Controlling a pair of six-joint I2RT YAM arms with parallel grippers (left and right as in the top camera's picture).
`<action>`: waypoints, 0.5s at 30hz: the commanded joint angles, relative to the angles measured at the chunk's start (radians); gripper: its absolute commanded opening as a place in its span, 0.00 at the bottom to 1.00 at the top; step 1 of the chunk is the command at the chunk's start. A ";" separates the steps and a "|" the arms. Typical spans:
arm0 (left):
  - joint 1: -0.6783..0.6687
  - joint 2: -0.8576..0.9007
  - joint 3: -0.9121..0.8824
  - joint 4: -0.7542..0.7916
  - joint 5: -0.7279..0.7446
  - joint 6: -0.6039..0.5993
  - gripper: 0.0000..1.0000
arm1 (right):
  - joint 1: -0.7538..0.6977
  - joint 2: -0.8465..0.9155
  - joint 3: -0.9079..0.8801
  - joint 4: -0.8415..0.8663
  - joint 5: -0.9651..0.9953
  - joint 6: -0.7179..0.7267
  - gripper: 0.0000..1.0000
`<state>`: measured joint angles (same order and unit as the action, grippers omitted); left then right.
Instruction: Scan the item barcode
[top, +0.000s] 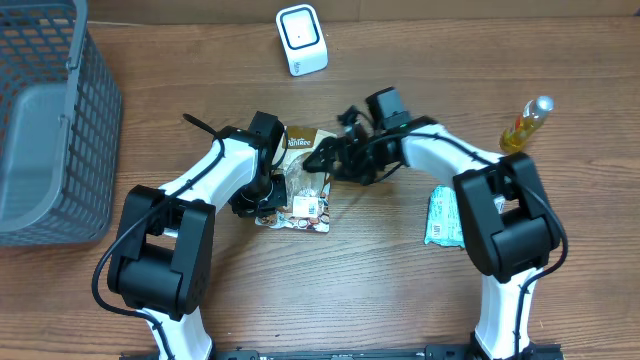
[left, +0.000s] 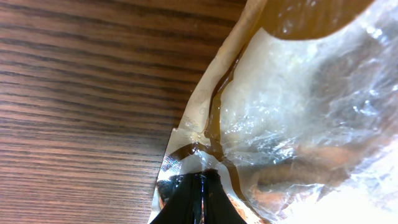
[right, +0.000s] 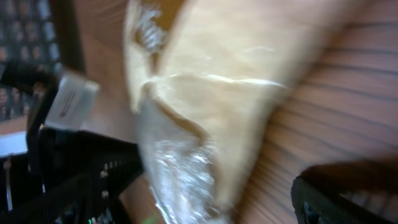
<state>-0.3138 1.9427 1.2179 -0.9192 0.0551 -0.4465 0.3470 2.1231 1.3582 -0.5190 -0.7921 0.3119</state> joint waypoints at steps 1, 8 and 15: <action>0.001 0.019 -0.029 0.027 -0.037 -0.003 0.09 | -0.051 -0.007 0.069 -0.105 0.237 -0.043 1.00; 0.001 0.019 -0.029 0.038 -0.066 -0.002 0.09 | -0.031 -0.010 0.198 -0.059 0.261 -0.133 1.00; 0.000 0.019 -0.029 0.038 -0.066 -0.002 0.09 | 0.029 0.017 0.198 0.132 0.309 -0.142 0.14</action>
<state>-0.3141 1.9400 1.2179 -0.8963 0.0326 -0.4465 0.3435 2.1220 1.5383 -0.4274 -0.5236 0.1917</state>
